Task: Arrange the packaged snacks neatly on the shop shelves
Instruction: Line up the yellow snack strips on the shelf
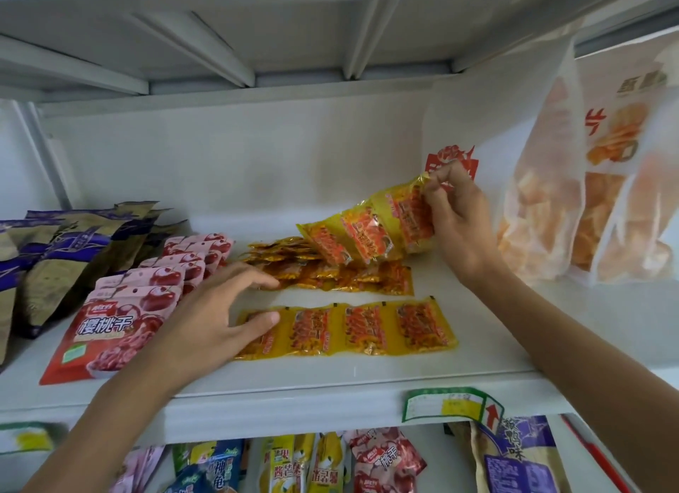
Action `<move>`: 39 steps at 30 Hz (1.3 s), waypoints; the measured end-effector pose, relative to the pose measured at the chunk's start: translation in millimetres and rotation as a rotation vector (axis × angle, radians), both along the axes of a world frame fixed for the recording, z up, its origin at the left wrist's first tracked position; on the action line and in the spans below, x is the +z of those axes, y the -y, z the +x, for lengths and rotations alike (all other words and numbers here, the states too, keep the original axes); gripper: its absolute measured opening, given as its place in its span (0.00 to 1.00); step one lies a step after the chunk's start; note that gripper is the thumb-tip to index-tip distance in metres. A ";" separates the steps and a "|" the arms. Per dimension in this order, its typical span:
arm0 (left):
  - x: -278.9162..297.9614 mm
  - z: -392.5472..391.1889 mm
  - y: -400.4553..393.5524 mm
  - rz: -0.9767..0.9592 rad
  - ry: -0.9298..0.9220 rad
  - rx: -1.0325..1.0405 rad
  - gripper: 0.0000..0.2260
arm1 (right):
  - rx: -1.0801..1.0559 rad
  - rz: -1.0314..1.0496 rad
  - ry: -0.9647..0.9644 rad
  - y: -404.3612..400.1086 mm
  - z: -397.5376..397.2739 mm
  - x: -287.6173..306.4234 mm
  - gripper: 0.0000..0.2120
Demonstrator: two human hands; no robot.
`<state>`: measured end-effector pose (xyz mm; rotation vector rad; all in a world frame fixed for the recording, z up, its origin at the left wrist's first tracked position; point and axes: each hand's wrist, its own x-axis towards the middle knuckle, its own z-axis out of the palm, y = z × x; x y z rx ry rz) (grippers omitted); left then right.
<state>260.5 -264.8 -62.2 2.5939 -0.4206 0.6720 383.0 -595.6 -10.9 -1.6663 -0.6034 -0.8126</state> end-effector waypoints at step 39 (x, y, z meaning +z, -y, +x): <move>20.0 -8.9 30.5 -0.915 0.190 -0.094 0.13 | 0.315 -0.193 -0.145 -0.2 -64.6 -33.7 0.04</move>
